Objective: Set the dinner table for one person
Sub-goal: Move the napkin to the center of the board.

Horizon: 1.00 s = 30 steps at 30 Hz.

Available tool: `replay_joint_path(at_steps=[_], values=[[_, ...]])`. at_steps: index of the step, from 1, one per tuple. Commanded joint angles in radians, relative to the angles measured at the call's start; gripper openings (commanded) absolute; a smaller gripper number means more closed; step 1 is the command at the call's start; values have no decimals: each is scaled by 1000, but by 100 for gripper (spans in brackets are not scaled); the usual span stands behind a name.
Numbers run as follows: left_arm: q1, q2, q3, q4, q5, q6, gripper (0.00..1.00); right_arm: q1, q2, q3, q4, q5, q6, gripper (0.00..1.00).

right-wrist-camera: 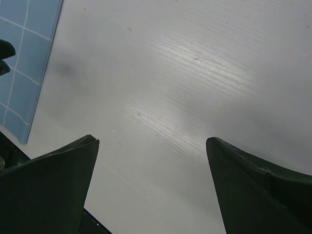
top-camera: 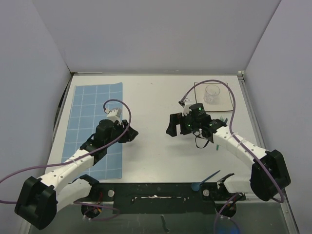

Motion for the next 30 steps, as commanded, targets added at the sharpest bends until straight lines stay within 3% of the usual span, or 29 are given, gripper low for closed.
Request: replay_joint_path(at_steps=[1,8,14,18,22,30], values=[[-6,-37,45,-5,-53,9,45,49,19,24,17,137,50,98],[-7,-71,38,-8,-60,-1,56,259,123,68,22,254,97,98],[-11,-96,32,-31,-76,-9,60,454,389,231,-8,323,96,99],[-9,-102,55,-93,-100,1,45,531,516,360,-33,352,87,89],[-9,-123,63,-124,-123,3,0,546,561,419,-35,322,91,82],[-9,-181,45,-199,-268,-46,0,581,613,493,-42,280,77,89]])
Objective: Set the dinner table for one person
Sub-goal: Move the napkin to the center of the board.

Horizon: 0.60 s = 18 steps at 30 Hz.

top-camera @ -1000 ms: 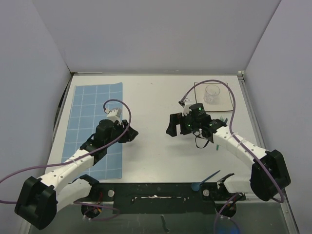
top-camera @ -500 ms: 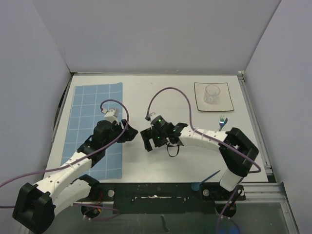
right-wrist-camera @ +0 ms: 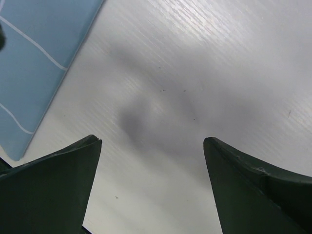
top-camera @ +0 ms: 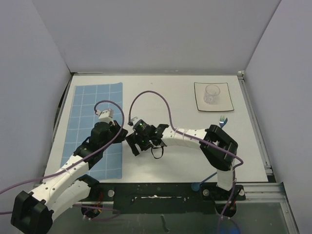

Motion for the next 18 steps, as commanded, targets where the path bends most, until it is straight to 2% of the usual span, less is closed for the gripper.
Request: replay_joint_path(at_steps=[1,2,3,4,5,6,7,9,18], values=[[-3,-67,30,-77,-127,-50,0,27,29,90,26,-10,-2,90],[-2,-88,26,-99,-154,-59,0,32,39,99,28,-13,-3,90],[-1,-111,26,-127,-185,-65,4,37,50,110,27,-15,-7,91],[-1,-134,29,-172,-213,-74,15,43,61,122,25,-17,-10,92],[-1,-160,34,-211,-246,-80,37,46,72,133,24,-19,-11,93],[-1,-184,39,-246,-276,-95,68,46,84,145,21,-29,-8,93],[-1,-211,41,-281,-307,-110,92,47,95,157,19,-39,-6,94],[0,-261,39,-307,-328,-111,97,48,109,173,27,-52,-2,94],[2,-360,24,-365,-376,-137,97,56,180,295,13,-85,-11,94]])
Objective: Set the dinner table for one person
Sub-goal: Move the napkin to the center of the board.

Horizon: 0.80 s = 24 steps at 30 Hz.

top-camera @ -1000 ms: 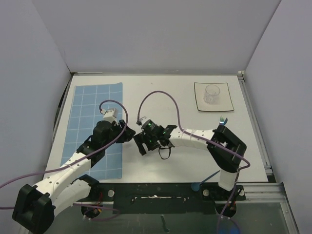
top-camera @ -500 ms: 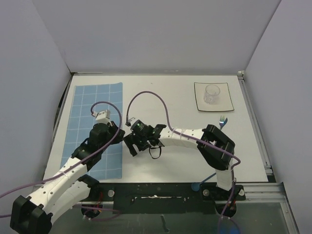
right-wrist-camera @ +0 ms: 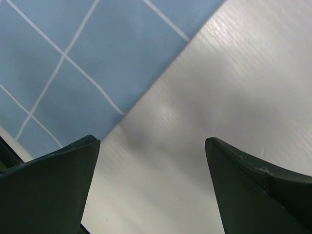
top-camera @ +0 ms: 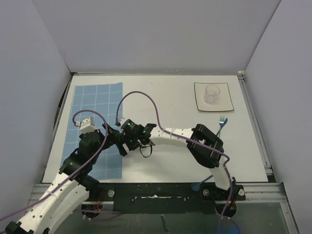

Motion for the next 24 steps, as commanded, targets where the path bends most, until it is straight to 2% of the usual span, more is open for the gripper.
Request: replay_joint_path(at_steps=[1,16,24], values=[[1,-36,21,-32,-49,-29,97,7,21,97,15,-25,-9,93],[2,-245,26,-194,-107,-53,97,35,195,211,84,-119,41,91],[2,-277,39,-229,-121,-49,97,55,258,278,65,-121,46,89]])
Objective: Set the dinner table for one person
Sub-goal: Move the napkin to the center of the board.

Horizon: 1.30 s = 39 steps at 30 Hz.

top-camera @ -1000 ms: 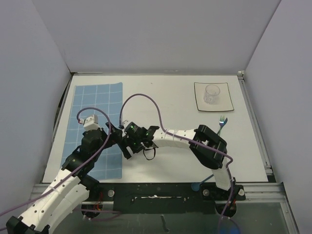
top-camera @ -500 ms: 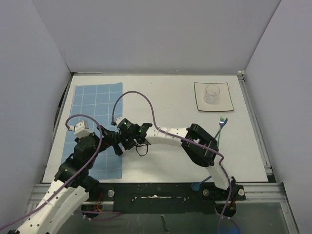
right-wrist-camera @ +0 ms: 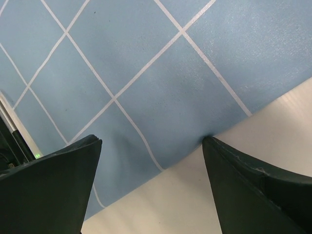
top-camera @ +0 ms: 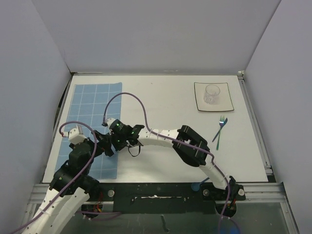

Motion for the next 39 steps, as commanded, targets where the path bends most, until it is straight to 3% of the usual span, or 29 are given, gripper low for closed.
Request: replay_joint_path(at_steps=[1,4,7,11,18,25,33,39], values=[[2,-17,42,-16,-27,-5,97,20,39,17,-19,-6,14,86],[2,-17,44,-12,-20,-1,97,27,27,9,-29,53,10,67],[2,-13,42,-4,-14,-1,97,38,15,7,-50,116,-2,42],[2,-4,37,12,-1,-2,97,45,21,26,-95,166,-1,2],[2,11,38,20,8,-1,97,48,18,21,-148,224,15,0],[2,12,37,24,17,-3,97,14,-84,-67,-217,398,9,0],[2,34,18,61,46,-12,97,-99,-241,-305,-172,419,33,0],[2,57,18,88,60,-5,97,-99,-242,-279,-162,394,3,0]])
